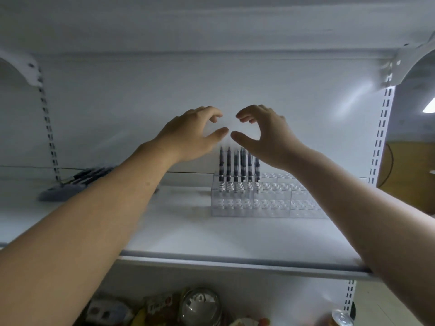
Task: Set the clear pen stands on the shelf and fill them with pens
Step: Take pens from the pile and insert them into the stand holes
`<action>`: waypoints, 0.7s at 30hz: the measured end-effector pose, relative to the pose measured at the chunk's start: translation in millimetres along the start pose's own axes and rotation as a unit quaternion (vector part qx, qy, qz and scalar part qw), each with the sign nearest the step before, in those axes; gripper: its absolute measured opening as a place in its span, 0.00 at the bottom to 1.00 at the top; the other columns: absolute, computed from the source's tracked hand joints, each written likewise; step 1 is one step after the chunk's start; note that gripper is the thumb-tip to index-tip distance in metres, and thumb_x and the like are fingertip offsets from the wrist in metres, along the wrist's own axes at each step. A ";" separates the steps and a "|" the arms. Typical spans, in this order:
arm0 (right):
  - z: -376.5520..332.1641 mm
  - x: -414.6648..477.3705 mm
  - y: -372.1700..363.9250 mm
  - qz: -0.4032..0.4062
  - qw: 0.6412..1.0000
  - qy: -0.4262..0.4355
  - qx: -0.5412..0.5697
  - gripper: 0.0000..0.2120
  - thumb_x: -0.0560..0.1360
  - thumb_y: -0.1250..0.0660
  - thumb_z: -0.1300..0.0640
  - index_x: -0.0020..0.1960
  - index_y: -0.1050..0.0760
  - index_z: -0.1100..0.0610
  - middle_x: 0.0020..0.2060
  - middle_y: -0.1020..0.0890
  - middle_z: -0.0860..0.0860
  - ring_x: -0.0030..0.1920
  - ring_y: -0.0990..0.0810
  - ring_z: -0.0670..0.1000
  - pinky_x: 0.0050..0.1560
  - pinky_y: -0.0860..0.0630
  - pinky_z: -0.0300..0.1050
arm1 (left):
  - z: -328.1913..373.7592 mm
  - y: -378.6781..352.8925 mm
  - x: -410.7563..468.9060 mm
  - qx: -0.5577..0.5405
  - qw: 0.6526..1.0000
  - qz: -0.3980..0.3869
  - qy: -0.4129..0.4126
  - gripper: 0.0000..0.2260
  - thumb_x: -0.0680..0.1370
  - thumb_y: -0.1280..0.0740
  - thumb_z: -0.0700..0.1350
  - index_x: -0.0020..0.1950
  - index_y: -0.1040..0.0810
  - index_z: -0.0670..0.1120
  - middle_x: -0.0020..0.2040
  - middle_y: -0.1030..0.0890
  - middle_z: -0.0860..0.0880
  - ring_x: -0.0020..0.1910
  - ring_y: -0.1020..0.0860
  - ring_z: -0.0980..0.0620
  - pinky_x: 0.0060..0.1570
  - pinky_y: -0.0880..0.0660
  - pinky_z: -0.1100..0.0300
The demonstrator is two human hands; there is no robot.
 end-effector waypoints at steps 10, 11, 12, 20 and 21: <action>-117.8 57.4 -76.0 -0.135 0.987 0.082 -0.011 0.20 0.80 0.33 0.39 0.68 0.24 0.48 0.59 0.19 0.46 0.62 0.22 0.51 0.67 0.33 0.53 | -95.2 46.7 -71.1 0.130 0.950 -0.180 0.221 0.28 0.79 0.30 0.64 0.71 0.24 0.47 0.65 0.21 0.50 0.62 0.22 0.48 0.64 0.25 0.53; -123.9 60.2 -86.1 -0.130 0.988 0.080 -0.002 0.18 0.81 0.33 0.41 0.66 0.24 0.48 0.59 0.18 0.46 0.62 0.22 0.51 0.66 0.33 0.53 | -102.6 44.6 -77.5 0.142 0.940 -0.203 0.235 0.28 0.78 0.28 0.65 0.69 0.23 0.46 0.63 0.20 0.49 0.61 0.21 0.47 0.64 0.24 0.52; -127.8 60.8 -95.7 -0.118 0.990 0.078 0.008 0.16 0.81 0.34 0.42 0.65 0.23 0.49 0.57 0.18 0.46 0.61 0.22 0.52 0.64 0.33 0.52 | -109.6 41.7 -83.0 0.150 0.932 -0.219 0.247 0.27 0.77 0.27 0.65 0.64 0.20 0.46 0.59 0.19 0.49 0.57 0.20 0.47 0.61 0.23 0.52; -122.2 42.8 -117.8 -0.104 0.990 0.095 0.025 0.11 0.81 0.34 0.45 0.60 0.20 0.48 0.53 0.16 0.43 0.57 0.21 0.51 0.61 0.35 0.49 | -119.8 32.5 -91.0 0.193 0.904 -0.264 0.274 0.27 0.71 0.21 0.65 0.48 0.20 0.42 0.42 0.18 0.44 0.42 0.20 0.45 0.42 0.28 0.53; -121.2 42.0 -115.3 -0.095 0.990 0.095 0.031 0.10 0.81 0.34 0.45 0.59 0.20 0.48 0.52 0.16 0.43 0.56 0.21 0.50 0.60 0.35 0.49 | -117.8 32.8 -89.9 0.198 0.902 -0.267 0.274 0.26 0.71 0.21 0.64 0.45 0.23 0.42 0.39 0.20 0.45 0.39 0.21 0.46 0.40 0.29 0.53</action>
Point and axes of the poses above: each hand's wrist, its own x-axis towards the middle knuckle, its own y-axis out of the back of the hand, z = x × y, the point moved 2 cm from there along x, towards the middle knuckle
